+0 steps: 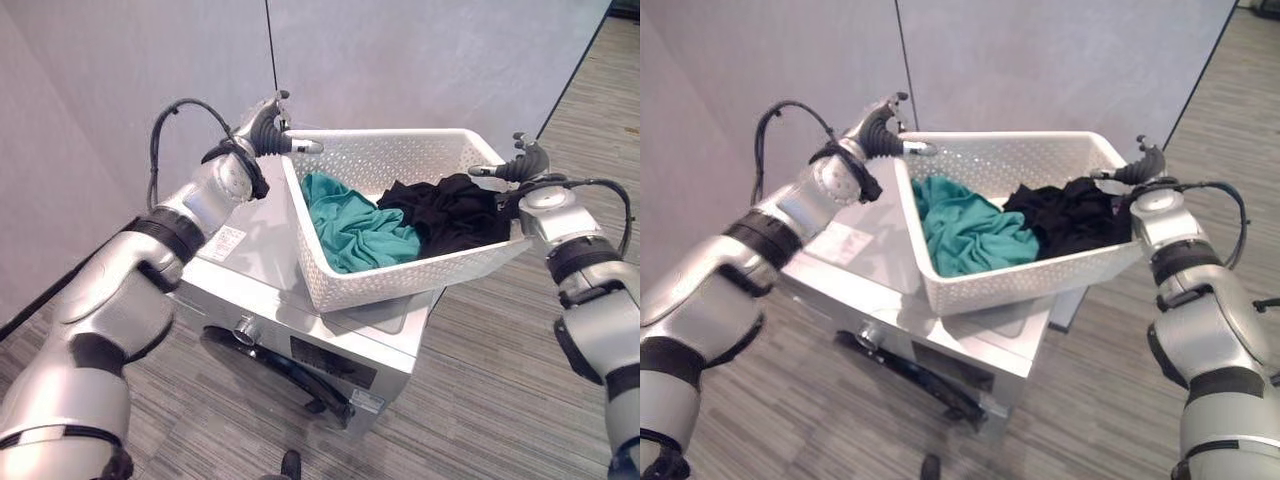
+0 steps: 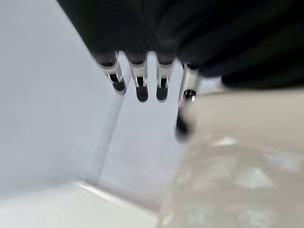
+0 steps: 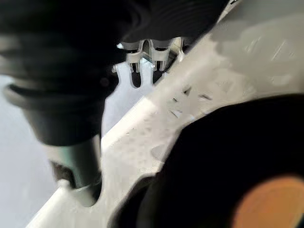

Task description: Grab the laundry basket,head to the washer,open it,put in the laundry and shut it.

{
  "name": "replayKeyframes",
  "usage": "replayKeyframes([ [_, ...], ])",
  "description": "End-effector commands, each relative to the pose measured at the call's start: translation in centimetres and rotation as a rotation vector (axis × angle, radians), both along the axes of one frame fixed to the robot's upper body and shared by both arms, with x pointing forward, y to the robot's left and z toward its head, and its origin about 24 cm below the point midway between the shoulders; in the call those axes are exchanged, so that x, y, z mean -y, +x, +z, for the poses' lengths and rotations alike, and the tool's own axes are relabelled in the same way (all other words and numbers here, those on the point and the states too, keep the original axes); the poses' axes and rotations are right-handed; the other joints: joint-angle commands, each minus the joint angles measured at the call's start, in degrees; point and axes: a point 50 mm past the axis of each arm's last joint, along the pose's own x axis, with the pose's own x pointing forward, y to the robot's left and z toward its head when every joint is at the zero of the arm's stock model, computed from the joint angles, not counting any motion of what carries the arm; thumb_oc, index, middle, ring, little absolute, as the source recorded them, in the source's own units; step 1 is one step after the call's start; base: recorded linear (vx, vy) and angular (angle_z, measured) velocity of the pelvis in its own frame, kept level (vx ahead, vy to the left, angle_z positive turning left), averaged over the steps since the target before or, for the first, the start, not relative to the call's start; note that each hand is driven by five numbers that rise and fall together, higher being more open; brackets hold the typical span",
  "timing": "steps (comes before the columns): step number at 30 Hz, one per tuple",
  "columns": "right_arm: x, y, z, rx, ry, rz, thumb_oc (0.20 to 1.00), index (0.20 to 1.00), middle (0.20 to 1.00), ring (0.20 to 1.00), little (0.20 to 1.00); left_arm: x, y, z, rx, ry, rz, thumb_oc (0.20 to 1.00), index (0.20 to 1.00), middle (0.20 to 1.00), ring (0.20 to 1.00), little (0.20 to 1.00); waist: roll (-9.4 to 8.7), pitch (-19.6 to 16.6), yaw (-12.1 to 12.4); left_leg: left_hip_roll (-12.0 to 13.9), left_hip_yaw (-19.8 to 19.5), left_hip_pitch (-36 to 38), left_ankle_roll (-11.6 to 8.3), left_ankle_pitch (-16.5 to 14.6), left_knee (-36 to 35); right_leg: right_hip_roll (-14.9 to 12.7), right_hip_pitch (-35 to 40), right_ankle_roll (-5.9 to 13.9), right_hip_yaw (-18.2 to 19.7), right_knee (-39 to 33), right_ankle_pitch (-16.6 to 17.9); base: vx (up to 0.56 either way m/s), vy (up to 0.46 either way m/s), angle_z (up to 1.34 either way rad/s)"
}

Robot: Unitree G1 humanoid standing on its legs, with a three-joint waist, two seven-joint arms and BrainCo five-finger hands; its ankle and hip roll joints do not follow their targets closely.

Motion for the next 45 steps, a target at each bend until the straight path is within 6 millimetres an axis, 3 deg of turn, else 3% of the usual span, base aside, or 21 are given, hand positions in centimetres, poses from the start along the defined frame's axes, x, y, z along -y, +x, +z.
replayKeyframes([
  [1, -4.4, 0.8, 7.3, 0.142, 0.011, 0.086, 1.000, 1.000, 1.000, 1.000, 1.000, 10.1, -2.5, 10.0, 0.270, 0.053, -0.200, 1.000, 1.000, 1.000, 1.000, 1.000, 1.38, 12.88, -3.82, 9.23, 1.80, 7.06, -9.09, -4.92, 0.46, -12.41, -7.82, 6.80, 0.77, -4.27, 10.94, 0.00, -0.013, -0.17],
  [20, -7.6, 1.2, 7.0, 0.172, 0.109, 0.203, 1.000, 1.000, 1.000, 1.000, 1.000, 10.5, -2.8, 10.4, 0.273, -0.001, -0.235, 1.000, 1.000, 1.000, 1.000, 1.000, -0.60, 13.57, -2.00, 10.29, 0.18, 5.64, -9.15, -4.26, 0.46, -11.42, -8.16, 6.45, 0.19, -5.04, 11.21, 0.00, -0.005, -0.05],
  [26, -10.5, 1.4, 6.5, 0.163, 0.129, 0.293, 1.000, 1.000, 1.000, 1.000, 1.000, 10.1, -2.7, 10.5, 0.278, 0.027, -0.224, 1.000, 1.000, 1.000, 1.000, 1.000, -1.30, 13.80, -0.36, 10.33, -0.41, 5.92, -8.88, -4.67, 0.52, -11.35, -8.69, 6.47, 0.04, -4.31, 11.17, 0.00, -0.011, -0.04],
  [28, -14.7, 1.3, 7.0, 0.181, 0.196, 0.397, 1.000, 1.000, 1.000, 1.000, 1.000, 10.9, -3.1, 11.0, 0.289, 0.031, -0.261, 1.000, 1.000, 1.000, 1.000, 1.000, -1.38, 14.81, 2.28, 10.52, -1.82, 4.77, -8.66, -4.83, 1.64, -11.67, -9.55, 6.42, -0.77, -2.90, 10.91, -0.02, -0.055, -0.17],
  [29, -18.4, 0.7, 8.2, 0.209, 0.290, 0.496, 1.000, 1.000, 1.000, 1.000, 1.000, 11.9, -3.7, 11.4, 0.300, 0.034, -0.311, 1.000, 1.000, 1.000, 1.000, 1.000, -1.84, 14.71, 5.60, 11.43, -4.03, 1.23, -9.17, -4.42, 2.99, -11.24, -9.14, 6.32, -2.51, -4.25, 10.94, 0.01, -0.096, -0.17],
  [30, -19.5, 0.5, 8.1, 0.214, 0.322, 0.532, 1.000, 1.000, 1.000, 1.000, 1.000, 11.8, -3.7, 11.3, 0.303, 0.026, -0.309, 1.000, 1.000, 1.000, 1.000, 1.000, -2.31, 14.53, 6.76, 11.77, -4.89, -0.04, -9.39, -4.23, 3.54, -10.75, -8.58, 6.24, -3.24, -5.03, 10.88, 0.04, -0.076, -0.14],
  [35, -22.0, -0.2, 8.0, 0.220, 0.356, 0.612, 1.000, 1.000, 1.000, 1.000, 1.000, 11.1, -3.2, 10.6, 0.297, 0.037, -0.286, 1.000, 1.000, 1.000, 1.000, 1.000, -3.67, 14.10, 9.19, 12.18, -7.15, -1.75, -9.50, -4.17, 4.02, -10.14, -7.00, 5.98, -5.21, -5.58, 10.22, 0.05, -0.034, 0.24],
  [39, -22.7, -0.4, 8.2, 0.234, 0.389, 0.637, 1.000, 1.000, 1.000, 1.000, 1.000, 10.0, -2.9, 10.4, 0.296, 0.043, -0.265, 1.000, 1.000, 1.000, 1.000, 1.000, -4.97, 13.96, 11.57, 12.29, -9.36, -2.77, -9.50, -4.15, 4.29, -9.62, -5.50, 5.95, -7.09, -5.70, 9.60, 0.09, -0.022, 0.33],
  [42, -24.0, -0.8, 7.9, 0.243, 0.490, 0.663, 1.000, 1.000, 1.000, 1.000, 1.000, 9.6, -2.7, 9.8, 0.291, 0.024, -0.273, 1.000, 1.000, 1.000, 1.000, 1.000, -7.12, 14.27, 16.20, 11.72, -14.26, -5.03, -9.02, -4.79, 5.51, -9.28, -2.80, 5.86, -10.47, -4.74, 7.90, 0.21, -0.030, 0.91],
  [45, -23.4, -0.6, 7.6, 0.238, 0.499, 0.632, 1.000, 1.000, 1.000, 1.000, 1.000, 9.6, -2.6, 9.1, 0.281, 0.017, -0.273, 1.000, 1.000, 1.000, 1.000, 1.000, -7.60, 13.67, 17.84, 10.40, -16.66, -5.95, -8.80, -5.22, 5.82, -9.57, -0.84, 6.08, -11.96, -4.55, 7.27, 0.16, 0.028, 0.90],
])
